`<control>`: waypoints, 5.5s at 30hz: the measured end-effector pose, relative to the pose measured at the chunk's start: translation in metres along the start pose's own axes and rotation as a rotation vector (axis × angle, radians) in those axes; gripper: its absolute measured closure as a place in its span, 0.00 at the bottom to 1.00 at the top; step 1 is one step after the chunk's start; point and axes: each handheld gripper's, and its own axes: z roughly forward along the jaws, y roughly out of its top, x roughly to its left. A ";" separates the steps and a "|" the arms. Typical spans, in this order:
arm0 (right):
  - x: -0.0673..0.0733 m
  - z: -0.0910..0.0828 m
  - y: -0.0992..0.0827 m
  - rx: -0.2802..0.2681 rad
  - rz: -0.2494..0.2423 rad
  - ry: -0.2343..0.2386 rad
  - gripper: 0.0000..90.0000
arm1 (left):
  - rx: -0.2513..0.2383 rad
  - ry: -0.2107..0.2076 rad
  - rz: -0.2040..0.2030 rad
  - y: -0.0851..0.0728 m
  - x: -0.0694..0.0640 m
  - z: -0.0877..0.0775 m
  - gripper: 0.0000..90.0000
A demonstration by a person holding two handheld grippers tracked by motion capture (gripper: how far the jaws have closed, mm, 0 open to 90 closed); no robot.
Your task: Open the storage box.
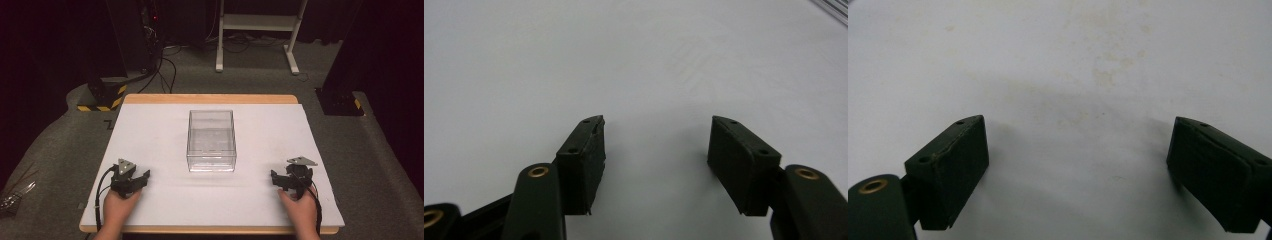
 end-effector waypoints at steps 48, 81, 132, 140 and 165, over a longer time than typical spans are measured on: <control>0.026 -0.039 -0.008 -0.162 -0.065 0.085 0.47 | 0.012 -0.026 0.016 0.001 -0.002 0.000 0.33; 0.145 -0.046 0.018 -0.277 -0.237 0.398 0.62 | 0.012 -0.025 0.016 0.001 -0.002 0.000 0.33; 0.152 -0.001 0.053 -0.374 -0.171 0.512 0.77 | 0.009 -0.025 0.023 0.001 -0.003 0.000 0.34; 0.150 -0.002 0.052 -0.372 -0.186 0.542 0.80 | 0.009 -0.025 0.023 0.001 -0.003 0.000 0.34; 0.148 -0.019 0.035 -0.367 -0.204 0.574 0.90 | 0.011 -0.025 0.023 0.001 -0.003 0.000 0.34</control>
